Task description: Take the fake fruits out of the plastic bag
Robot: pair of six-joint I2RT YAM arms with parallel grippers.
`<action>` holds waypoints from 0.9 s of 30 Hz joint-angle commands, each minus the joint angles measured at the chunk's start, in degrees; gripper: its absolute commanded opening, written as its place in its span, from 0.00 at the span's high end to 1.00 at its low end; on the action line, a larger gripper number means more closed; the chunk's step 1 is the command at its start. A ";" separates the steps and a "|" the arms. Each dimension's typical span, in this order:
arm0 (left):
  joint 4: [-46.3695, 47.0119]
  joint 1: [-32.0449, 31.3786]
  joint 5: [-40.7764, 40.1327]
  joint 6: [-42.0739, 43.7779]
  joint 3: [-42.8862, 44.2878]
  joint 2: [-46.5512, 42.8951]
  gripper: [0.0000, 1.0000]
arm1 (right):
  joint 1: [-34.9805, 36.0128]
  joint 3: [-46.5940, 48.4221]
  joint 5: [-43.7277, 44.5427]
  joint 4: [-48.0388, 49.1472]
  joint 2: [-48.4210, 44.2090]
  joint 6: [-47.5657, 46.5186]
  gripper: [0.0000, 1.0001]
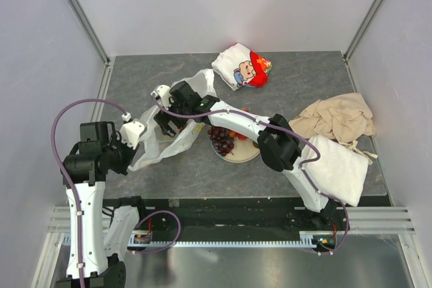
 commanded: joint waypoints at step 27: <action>3.85 0.33 0.08 -5.93 -0.15 2.45 0.98 | 1.59 20.17 1.00 29.14 19.01 11.16 0.53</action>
